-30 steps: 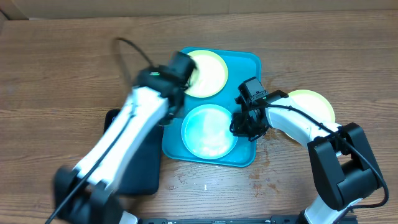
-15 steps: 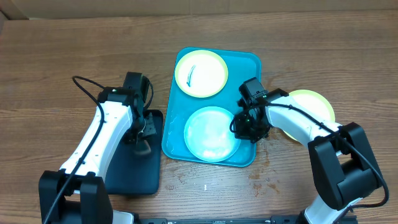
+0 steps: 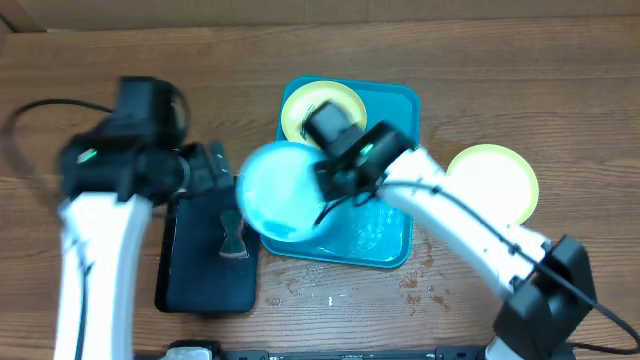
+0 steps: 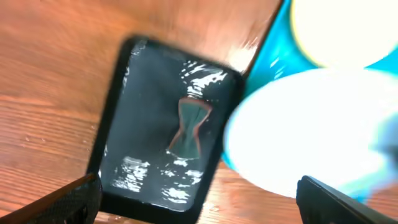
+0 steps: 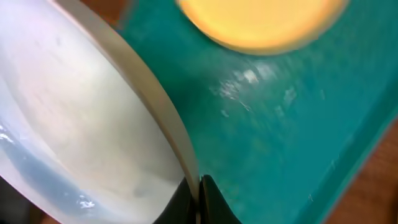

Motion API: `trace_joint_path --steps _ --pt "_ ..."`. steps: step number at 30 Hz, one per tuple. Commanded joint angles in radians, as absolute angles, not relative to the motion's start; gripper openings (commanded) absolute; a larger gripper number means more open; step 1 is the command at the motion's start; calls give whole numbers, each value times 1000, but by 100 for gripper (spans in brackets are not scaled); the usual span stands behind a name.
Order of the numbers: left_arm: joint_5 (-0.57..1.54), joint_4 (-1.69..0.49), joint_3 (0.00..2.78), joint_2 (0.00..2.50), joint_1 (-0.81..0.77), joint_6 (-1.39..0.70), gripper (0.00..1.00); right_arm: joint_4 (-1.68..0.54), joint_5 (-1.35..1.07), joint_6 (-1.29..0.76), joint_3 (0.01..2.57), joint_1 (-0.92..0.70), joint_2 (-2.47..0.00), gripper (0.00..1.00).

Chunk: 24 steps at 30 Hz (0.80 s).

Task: Clean dirty plates on tray and stack at the side
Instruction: 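Lift the white plate with the right gripper and tilt it over the black tray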

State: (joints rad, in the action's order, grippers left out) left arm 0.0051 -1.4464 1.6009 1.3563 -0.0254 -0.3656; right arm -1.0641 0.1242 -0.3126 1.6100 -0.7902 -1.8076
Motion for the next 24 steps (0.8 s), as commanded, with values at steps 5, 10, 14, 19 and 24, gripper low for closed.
trace_joint_path --steps 5,10,14,19,24 --pt "98 -1504 1835 1180 14 -355 100 -884 470 -306 1638 -1028 -1779 4" --pt "94 -1503 1855 1079 14 -355 100 -804 754 -306 1638 -1170 -1779 4" --pt "78 -1509 1855 1022 14 -354 100 -786 932 -306 1638 -1273 -1779 4" --pt "49 -1516 1855 1010 14 -351 100 -787 1063 -305 1638 -1369 -1779 4" --pt "45 -1518 1854 1012 14 -351 100 -790 1165 -305 1638 -1450 -1779 4"
